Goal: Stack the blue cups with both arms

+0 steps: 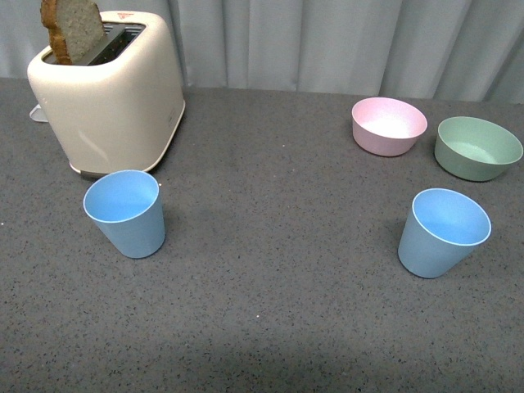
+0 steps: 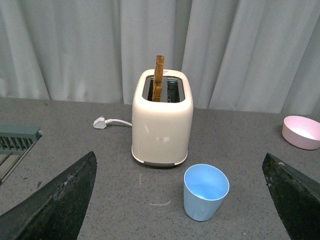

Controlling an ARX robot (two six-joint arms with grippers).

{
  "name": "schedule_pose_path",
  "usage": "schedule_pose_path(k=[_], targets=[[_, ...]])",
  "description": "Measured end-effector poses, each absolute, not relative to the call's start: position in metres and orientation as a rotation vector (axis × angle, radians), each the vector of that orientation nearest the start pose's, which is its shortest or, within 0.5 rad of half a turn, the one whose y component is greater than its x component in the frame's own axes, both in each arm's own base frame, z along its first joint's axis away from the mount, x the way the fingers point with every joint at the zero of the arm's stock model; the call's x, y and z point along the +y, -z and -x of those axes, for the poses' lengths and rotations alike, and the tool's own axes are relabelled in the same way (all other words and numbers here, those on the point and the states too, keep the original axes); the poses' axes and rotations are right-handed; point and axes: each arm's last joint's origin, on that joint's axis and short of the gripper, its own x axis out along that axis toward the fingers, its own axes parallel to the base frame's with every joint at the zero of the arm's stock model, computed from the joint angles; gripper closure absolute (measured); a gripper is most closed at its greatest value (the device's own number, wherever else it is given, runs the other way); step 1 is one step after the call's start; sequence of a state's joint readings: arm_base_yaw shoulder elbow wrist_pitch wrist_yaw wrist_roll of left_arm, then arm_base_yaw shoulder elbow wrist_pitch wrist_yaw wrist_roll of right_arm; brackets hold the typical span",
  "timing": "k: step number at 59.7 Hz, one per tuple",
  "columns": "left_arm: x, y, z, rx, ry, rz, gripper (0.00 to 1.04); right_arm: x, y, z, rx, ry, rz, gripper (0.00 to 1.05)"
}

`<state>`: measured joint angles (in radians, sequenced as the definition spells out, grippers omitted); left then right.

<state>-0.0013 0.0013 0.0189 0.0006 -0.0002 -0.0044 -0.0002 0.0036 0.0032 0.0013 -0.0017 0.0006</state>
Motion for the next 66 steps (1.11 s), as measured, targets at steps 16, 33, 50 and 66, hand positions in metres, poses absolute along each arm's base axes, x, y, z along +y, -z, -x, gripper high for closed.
schedule_pose_path(k=[16,33,50,66], targets=[[0.0,-0.17,-0.097,-0.018,0.002,0.004,0.07,0.0,-0.164,-0.098,-0.001,-0.002,-0.001,0.1],[0.0,-0.17,-0.097,-0.018,0.001,0.004,0.07,0.0,-0.164,-0.098,-0.001,-0.002,-0.001,0.1],[0.0,-0.17,-0.097,-0.018,0.001,0.004,0.07,0.0,-0.164,-0.098,-0.001,-0.002,-0.001,0.1],[0.002,-0.165,-0.112,0.258,-0.238,0.123,0.07,0.0,-0.164,-0.098,-0.001,-0.002,-0.001,0.1]])
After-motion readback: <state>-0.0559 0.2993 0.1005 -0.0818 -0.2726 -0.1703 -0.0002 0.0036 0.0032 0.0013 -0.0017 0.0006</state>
